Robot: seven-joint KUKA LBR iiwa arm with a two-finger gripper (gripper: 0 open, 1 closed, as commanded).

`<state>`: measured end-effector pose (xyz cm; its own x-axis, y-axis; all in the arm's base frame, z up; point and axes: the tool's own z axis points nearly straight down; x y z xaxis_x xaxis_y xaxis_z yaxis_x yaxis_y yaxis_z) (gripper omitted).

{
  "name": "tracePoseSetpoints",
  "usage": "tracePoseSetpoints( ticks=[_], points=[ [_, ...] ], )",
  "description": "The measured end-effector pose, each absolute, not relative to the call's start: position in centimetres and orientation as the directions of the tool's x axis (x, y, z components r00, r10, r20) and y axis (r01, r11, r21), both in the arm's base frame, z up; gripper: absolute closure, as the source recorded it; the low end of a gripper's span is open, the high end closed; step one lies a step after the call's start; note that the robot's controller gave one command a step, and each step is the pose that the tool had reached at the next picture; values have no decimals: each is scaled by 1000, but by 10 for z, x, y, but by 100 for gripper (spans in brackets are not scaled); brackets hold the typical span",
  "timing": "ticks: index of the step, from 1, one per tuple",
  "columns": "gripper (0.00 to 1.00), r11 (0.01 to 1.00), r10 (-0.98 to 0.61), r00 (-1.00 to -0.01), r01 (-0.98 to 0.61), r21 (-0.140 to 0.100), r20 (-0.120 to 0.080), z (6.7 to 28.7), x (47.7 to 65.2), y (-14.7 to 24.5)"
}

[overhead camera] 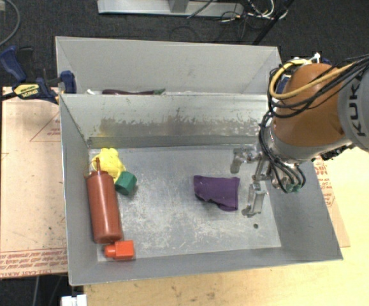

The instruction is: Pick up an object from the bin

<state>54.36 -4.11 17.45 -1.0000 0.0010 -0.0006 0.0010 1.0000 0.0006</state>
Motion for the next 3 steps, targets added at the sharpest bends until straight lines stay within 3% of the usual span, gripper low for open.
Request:
tracePoseSetpoints(
  ticks=[1, 2, 3],
  points=[
    [0, 997, -74, -997, -74, -1, -5, 144, 561, -20],
    [0, 973, -231, -973, -231, 1, -3, 102, 561, 3],
    [100, 999, -47, -999, -47, 0, -8, 71, 563, -5]
  ],
)
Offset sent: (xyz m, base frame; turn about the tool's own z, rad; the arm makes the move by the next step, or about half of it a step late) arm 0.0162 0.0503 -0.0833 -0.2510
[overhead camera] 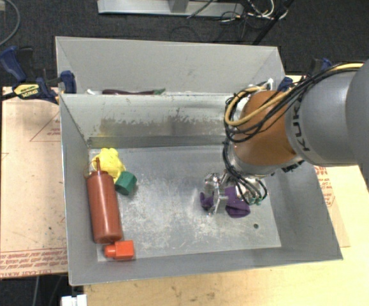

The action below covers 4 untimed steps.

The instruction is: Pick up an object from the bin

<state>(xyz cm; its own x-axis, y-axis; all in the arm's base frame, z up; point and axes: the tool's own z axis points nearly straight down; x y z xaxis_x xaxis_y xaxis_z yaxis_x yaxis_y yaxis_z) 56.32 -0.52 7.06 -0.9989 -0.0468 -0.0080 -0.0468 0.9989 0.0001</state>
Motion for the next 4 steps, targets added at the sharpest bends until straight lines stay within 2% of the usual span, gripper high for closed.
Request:
tracePoseSetpoints(
  ticks=[1, 2, 3, 4],
  points=[
    [100, 999, -47, -999, -47, 0, -8, 71, 563, -5],
    [100, 999, -45, -999, -45, 1, -2, 123, 562, -8],
    [100, 998, -58, -998, -58, 1, -6, 184, 567, -15],
    [100, 998, -57, -998, -57, 1, -2, 236, 560, -18]
  ],
)
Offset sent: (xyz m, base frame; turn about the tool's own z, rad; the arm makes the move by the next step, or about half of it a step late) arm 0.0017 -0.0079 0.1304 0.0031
